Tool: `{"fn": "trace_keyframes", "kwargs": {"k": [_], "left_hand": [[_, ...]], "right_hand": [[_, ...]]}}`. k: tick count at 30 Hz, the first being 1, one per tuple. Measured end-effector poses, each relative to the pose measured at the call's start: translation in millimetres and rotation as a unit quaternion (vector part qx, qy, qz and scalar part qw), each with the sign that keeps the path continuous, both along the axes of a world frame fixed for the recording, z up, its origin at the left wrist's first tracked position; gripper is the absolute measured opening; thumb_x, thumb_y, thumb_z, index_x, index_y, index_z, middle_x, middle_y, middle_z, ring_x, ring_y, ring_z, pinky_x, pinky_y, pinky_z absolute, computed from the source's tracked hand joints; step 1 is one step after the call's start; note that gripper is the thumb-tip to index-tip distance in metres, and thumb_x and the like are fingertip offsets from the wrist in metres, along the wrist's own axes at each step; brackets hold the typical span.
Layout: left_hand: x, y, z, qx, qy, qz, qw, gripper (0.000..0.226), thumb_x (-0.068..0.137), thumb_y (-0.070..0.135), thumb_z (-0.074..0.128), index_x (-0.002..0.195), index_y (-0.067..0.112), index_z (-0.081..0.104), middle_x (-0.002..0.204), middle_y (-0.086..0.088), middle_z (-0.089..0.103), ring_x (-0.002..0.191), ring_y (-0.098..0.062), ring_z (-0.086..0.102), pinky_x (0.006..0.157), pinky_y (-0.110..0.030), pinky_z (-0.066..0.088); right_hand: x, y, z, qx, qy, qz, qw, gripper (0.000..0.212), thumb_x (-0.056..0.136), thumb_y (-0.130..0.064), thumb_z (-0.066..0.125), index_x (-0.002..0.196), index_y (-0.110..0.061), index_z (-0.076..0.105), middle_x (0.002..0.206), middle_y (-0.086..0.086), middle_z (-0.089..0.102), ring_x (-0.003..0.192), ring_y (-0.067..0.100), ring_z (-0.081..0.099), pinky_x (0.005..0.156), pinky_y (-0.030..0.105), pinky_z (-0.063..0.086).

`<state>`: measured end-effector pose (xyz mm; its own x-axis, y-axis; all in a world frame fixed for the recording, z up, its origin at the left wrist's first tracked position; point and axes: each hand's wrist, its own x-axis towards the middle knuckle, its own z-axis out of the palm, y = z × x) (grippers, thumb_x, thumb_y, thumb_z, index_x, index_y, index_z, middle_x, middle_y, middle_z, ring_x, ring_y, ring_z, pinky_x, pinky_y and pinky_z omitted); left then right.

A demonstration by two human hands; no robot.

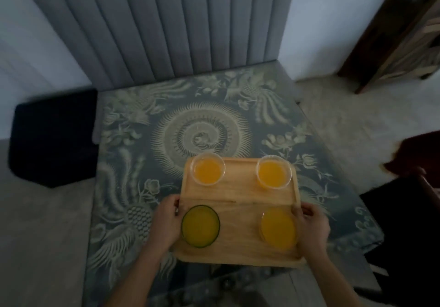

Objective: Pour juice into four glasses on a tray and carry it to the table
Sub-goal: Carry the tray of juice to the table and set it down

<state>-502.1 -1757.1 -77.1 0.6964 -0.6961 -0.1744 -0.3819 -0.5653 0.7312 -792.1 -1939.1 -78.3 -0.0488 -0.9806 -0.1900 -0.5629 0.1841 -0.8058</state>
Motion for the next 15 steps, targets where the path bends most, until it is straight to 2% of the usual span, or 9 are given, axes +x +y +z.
{"fn": "trace_keyframes", "kwargs": {"k": [3,8,12,15], "left_hand": [[-4.4,-2.3,-12.4,0.014,0.001,0.043,0.999,0.006,0.097,0.022,0.064,0.102,0.022,0.066,0.098,0.007,0.066,0.089,-0.01,0.063,0.081,-0.041,0.056],[-7.3,-6.3,-32.6,0.017,-0.004,0.106,0.994,0.007,0.096,0.019,0.064,0.102,0.021,0.067,0.094,0.01,0.066,0.086,-0.008,0.063,0.077,-0.042,0.058],[-6.2,-7.6,-50.1,0.025,0.001,0.135,0.99,0.009,0.096,0.015,0.064,0.104,0.02,0.067,0.094,0.009,0.065,0.087,-0.01,0.063,0.078,-0.043,0.057],[1.8,-8.3,-64.0,0.028,0.007,0.153,0.988,0.01,0.098,0.02,0.062,0.106,0.02,0.068,0.094,0.007,0.067,0.087,-0.011,0.064,0.078,-0.044,0.058]], "right_hand": [[13.2,-30.0,-10.7,0.006,-0.004,0.047,0.999,0.007,0.096,-0.024,0.068,0.099,-0.018,0.068,0.088,-0.005,0.066,0.087,0.021,0.064,0.08,0.042,0.053],[39.4,-65.9,-37.1,0.019,0.013,0.106,0.994,0.013,0.097,-0.023,0.067,0.102,-0.011,0.069,0.092,0.003,0.069,0.086,0.023,0.064,0.076,0.037,0.049],[57.2,-77.3,-57.2,0.033,0.021,0.133,0.99,0.013,0.097,-0.022,0.066,0.103,-0.011,0.069,0.093,0.002,0.068,0.087,0.021,0.065,0.074,0.036,0.049],[71.2,-83.2,-69.3,0.041,0.021,0.142,0.989,0.011,0.097,-0.02,0.066,0.101,-0.011,0.07,0.09,0.0,0.068,0.086,0.021,0.065,0.074,0.036,0.049]]}}
